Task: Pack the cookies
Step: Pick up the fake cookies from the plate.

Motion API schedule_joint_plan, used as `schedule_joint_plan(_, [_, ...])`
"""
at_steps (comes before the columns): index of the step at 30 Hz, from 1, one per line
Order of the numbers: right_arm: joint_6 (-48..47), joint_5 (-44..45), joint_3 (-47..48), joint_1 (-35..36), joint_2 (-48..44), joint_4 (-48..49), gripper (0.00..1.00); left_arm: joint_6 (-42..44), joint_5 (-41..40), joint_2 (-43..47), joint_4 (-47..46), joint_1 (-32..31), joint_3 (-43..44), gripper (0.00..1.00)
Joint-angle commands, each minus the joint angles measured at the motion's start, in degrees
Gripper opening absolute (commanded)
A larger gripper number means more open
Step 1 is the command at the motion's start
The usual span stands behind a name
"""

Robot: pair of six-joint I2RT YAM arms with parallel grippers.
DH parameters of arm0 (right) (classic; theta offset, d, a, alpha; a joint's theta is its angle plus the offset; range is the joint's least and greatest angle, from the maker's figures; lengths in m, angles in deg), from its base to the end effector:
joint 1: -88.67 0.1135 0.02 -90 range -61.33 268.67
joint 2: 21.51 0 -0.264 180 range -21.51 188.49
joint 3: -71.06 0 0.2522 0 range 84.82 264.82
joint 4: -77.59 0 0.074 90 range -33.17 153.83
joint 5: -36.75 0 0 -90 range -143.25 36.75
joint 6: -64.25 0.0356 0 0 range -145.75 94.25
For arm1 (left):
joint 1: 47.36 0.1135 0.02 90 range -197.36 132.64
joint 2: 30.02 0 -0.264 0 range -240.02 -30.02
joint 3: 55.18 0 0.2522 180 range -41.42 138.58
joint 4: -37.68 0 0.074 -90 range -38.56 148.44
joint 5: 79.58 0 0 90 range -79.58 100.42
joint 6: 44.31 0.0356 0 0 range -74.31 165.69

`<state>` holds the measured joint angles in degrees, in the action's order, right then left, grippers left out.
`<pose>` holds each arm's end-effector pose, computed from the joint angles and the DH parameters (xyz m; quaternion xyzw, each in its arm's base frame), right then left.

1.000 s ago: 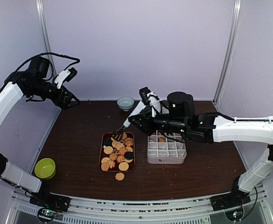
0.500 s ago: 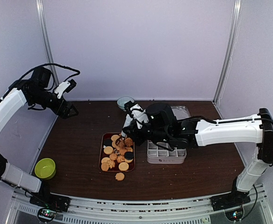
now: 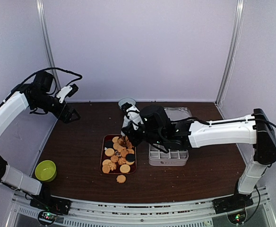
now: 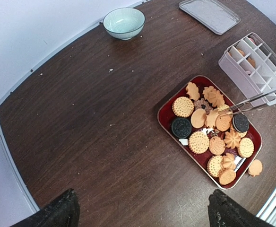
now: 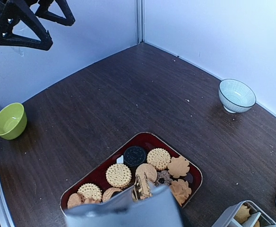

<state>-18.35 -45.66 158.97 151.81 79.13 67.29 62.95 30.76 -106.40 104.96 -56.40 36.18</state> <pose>0.1918 0.3684 0.2746 -0.3567 0.7527 0.2728 0.4813 0.2619 -0.0542 0.3503 0.2675 0.8941 -0.1439 0.3292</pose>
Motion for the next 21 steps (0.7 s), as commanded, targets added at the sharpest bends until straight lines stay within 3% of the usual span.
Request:
schedule_joint_plan(1, [-0.96,2.12,3.76,-0.05,1.93,1.74,0.26,-0.3,0.76,0.62,-2.54,0.35,-0.39,0.98])
schedule_joint_plan(9, [-1.42,3.05,5.07,-0.42,3.55,1.73,0.33,-0.17,1.04,1.14,-2.54,0.34,-0.32,0.98])
schedule_joint_plan(21, [-0.94,2.92,5.76,-1.84,5.68,1.94,0.35,0.04,1.26,1.24,-2.54,0.35,-0.7,0.98])
